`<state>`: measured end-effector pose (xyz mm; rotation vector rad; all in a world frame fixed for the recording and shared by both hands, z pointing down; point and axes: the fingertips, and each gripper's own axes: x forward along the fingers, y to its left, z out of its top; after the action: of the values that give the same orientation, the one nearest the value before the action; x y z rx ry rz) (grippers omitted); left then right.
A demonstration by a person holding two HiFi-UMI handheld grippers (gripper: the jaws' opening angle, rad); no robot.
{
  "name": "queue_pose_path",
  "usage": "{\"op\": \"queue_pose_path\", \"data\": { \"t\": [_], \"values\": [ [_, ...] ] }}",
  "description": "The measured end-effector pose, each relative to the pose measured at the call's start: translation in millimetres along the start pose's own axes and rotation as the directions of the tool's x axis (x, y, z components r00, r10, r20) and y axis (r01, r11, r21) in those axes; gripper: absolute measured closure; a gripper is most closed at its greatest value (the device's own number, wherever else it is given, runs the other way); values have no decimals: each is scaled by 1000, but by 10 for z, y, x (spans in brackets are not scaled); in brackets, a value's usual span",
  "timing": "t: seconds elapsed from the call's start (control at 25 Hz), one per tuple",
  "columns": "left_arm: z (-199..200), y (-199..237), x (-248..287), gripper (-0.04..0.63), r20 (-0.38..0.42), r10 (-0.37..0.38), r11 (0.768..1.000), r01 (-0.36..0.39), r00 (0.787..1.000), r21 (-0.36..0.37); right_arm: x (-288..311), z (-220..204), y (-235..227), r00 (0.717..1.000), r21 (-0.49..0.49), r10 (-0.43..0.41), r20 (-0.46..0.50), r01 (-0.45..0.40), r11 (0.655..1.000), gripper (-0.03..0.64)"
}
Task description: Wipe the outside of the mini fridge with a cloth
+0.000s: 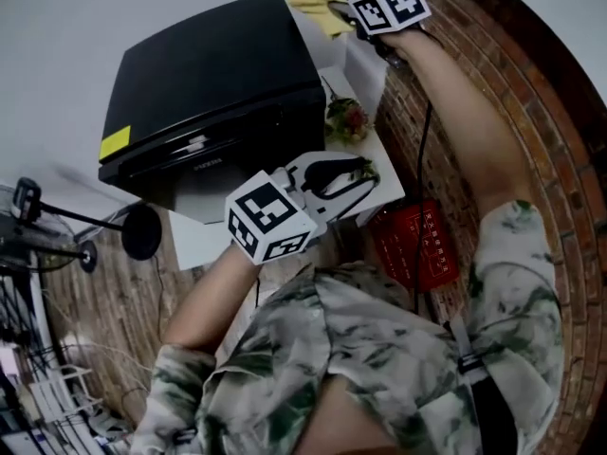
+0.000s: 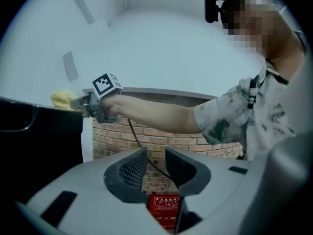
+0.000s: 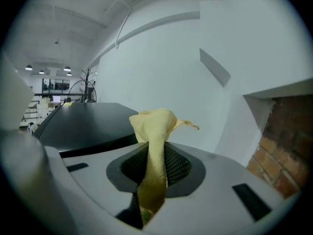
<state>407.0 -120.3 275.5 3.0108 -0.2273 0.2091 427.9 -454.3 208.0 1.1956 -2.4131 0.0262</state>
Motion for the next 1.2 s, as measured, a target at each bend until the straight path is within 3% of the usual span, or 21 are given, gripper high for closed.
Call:
{"op": "queue_pose_path", "data": {
  "t": [0.24,0.48,0.8,1.2],
  "values": [
    [-51,149,366,476,-16,103,995,-103,995,0,415,-334,-87,995,113,66,78,-75,991,528],
    [-175,208,486,476,-42,179,983,-180,983,-27,780,-758,-17,989,178,121,86,-135,975,528],
    [-291,206,534,476,-60,253,965,-257,966,-57,1213,-1495,212,983,231,182,21,-182,956,528],
    [-377,247,466,476,-89,311,943,-319,946,-92,1617,-2403,434,972,269,208,-109,-172,948,528]
  ]
}}
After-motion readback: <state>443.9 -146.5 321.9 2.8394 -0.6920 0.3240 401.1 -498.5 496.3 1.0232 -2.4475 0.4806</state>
